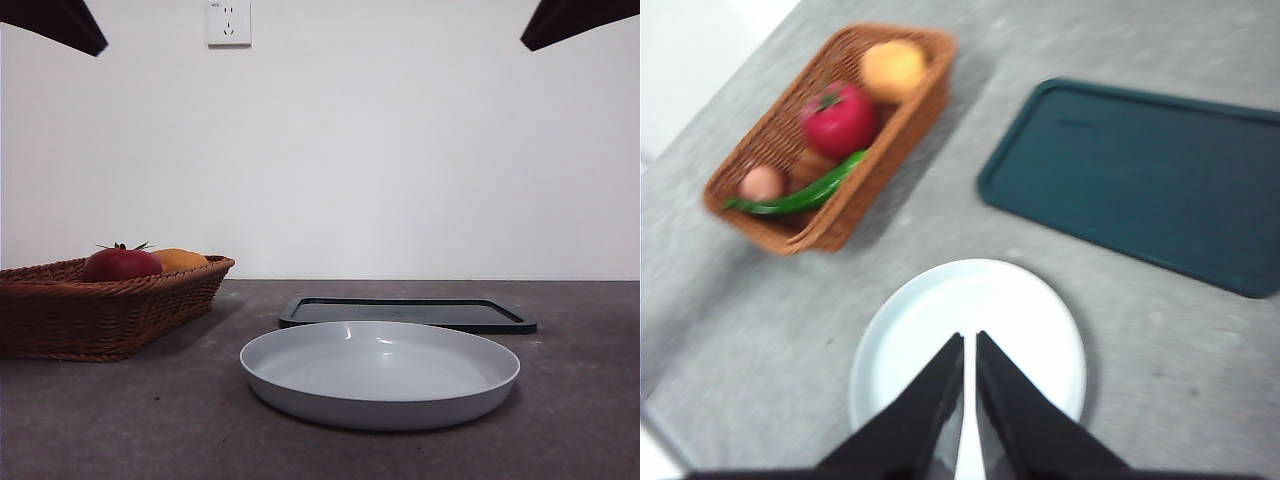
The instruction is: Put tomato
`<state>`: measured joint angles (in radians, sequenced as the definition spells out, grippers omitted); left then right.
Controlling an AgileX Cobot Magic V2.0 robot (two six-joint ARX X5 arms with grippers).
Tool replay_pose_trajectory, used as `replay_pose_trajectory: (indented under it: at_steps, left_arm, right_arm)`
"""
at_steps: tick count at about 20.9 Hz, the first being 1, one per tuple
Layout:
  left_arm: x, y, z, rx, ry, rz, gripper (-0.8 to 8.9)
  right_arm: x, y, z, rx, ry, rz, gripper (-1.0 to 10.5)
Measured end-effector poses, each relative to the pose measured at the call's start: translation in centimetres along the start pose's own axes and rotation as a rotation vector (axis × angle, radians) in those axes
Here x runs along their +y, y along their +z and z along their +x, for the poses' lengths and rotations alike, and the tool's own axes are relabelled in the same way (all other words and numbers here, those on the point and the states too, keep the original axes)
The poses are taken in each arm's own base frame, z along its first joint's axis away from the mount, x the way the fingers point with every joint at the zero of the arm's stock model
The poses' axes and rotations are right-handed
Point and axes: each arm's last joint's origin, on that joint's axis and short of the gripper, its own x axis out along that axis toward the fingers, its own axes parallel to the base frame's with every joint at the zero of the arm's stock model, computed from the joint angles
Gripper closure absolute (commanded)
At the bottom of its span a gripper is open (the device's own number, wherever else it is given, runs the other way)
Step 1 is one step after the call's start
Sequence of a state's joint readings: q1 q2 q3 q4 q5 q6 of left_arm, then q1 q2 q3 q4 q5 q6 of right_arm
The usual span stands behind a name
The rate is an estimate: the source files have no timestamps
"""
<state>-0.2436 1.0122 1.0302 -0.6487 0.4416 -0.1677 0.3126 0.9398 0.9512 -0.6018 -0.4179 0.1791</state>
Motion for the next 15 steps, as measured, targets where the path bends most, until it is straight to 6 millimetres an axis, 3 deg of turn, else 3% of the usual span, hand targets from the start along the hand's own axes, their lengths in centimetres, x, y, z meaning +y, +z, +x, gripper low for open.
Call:
replay_pose_trajectory:
  at_steps: [4,5,6,8,9,15]
  left_arm:
    - [-0.17,-0.03,0.07,0.003,-0.009,0.005,7.65]
    - [-0.18,-0.03,0.07,0.003,-0.01,0.005,6.88]
    - [-0.18,-0.03,0.07,0.003,-0.01,0.005,5.48]
    - [-0.18,-0.03,0.07,0.003,-0.01,0.002,2.12]
    - [-0.18,-0.03,0.07,0.003,-0.01,0.002,1.13]
    - [-0.18,-0.03,0.07,0.003,-0.01,0.002,0.93]
  right_arm:
    - [0.22,0.27,0.04,-0.026,0.012,-0.018,9.3]
    - [0.22,0.27,0.04,-0.026,0.012,-0.018,9.2]
    - [0.21,0.27,0.04,-0.026,0.011,-0.018,8.1]
    - [0.15,0.28,0.04,-0.03,-0.01,-0.018,3.7]
    - [0.09,0.29,0.04,-0.034,-0.031,-0.018,2.2]
    - [0.05,0.29,0.03,-0.035,-0.039,-0.016,1.9]
